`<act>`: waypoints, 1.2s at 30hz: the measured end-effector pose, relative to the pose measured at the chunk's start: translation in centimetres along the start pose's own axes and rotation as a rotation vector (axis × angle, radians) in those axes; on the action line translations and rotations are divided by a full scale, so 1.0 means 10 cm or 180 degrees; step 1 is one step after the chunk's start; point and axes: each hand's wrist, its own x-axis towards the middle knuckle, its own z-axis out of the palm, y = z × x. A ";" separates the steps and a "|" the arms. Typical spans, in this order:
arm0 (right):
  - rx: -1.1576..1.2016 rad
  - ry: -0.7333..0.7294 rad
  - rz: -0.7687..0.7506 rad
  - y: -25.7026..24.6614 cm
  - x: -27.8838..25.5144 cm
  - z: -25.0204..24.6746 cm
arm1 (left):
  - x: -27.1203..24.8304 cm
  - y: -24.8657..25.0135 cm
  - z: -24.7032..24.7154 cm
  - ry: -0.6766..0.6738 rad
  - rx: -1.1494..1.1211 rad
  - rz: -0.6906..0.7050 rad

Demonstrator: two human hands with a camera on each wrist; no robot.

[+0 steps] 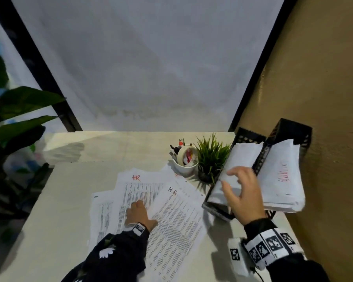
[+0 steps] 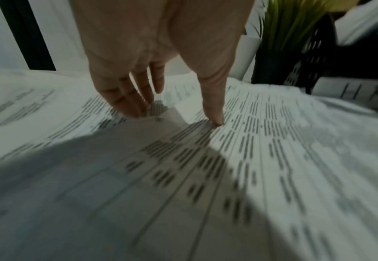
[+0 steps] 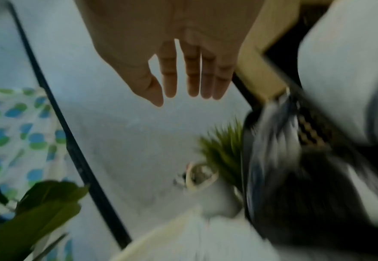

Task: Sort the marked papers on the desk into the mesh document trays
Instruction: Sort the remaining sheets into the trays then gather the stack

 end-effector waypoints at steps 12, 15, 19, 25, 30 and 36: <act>0.0083 -0.1869 0.1687 0.12 -0.77 1.21 | -0.16 -0.72 -0.06 0.0313 -0.2461 -0.0070; 0.0808 -0.1802 0.2160 0.09 -0.69 1.25 | -0.26 -0.84 -0.11 0.0118 -0.3226 -0.0169; 0.1984 -0.1879 0.2656 0.06 -0.67 1.33 | -0.40 -0.78 -0.14 -0.0373 -0.2938 -0.0170; 0.2757 -0.0942 0.3062 -0.17 -0.65 1.26 | -0.30 -0.82 -0.11 -0.0179 -0.3657 -0.0194; 0.3023 -0.0975 0.3396 -0.13 -0.64 1.26 | -0.30 -0.86 -0.17 -0.0255 -0.3129 -0.0191; 0.2778 -0.0914 0.3513 -0.03 -0.71 1.31 | -0.23 -0.93 -0.13 -0.0205 -0.3026 -0.0274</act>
